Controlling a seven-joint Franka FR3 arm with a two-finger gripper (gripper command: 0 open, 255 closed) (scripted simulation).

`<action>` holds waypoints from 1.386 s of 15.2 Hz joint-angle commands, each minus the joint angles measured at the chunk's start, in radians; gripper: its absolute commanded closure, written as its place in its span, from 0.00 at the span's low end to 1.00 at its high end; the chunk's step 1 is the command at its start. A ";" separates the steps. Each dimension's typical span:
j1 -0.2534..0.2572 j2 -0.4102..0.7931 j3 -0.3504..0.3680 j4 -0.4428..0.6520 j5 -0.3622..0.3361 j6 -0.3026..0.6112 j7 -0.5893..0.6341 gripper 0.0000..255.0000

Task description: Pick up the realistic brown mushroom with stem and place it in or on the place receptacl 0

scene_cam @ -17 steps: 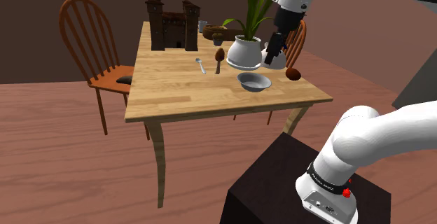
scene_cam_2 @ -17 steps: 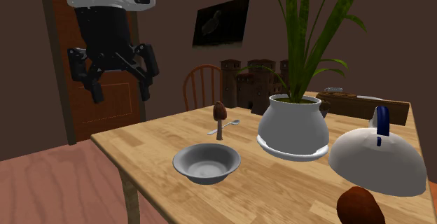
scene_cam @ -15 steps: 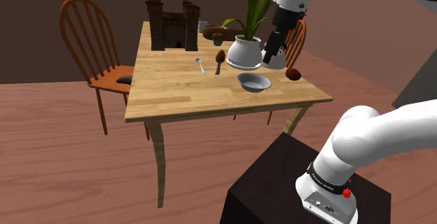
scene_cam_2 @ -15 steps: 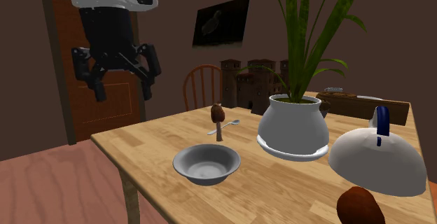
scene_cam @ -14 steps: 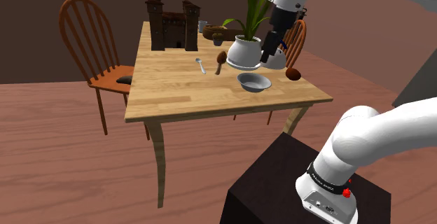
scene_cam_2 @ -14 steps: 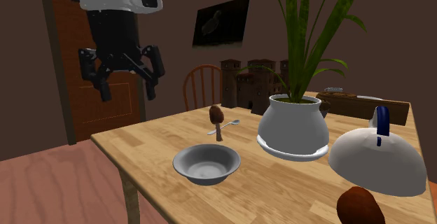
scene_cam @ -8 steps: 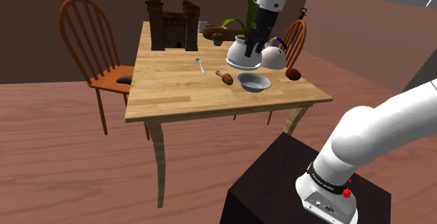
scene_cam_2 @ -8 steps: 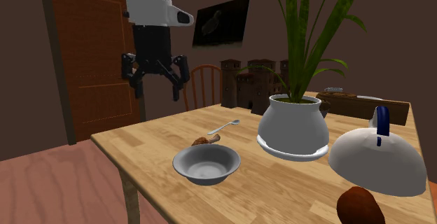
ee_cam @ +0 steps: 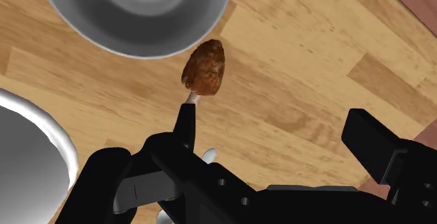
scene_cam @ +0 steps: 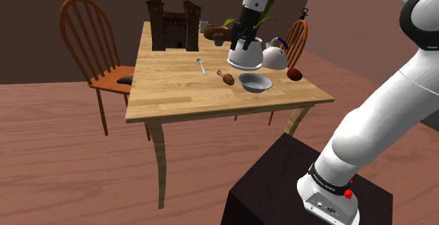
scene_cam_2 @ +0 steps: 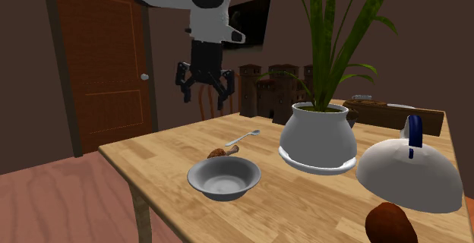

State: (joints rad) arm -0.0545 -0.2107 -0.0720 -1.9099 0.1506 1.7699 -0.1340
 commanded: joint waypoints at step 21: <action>-0.079 0.516 -0.072 0.427 0.224 0.018 -0.002 0.00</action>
State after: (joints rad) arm -0.1338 0.3034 -0.1446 -1.4814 0.3743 1.7835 -0.1356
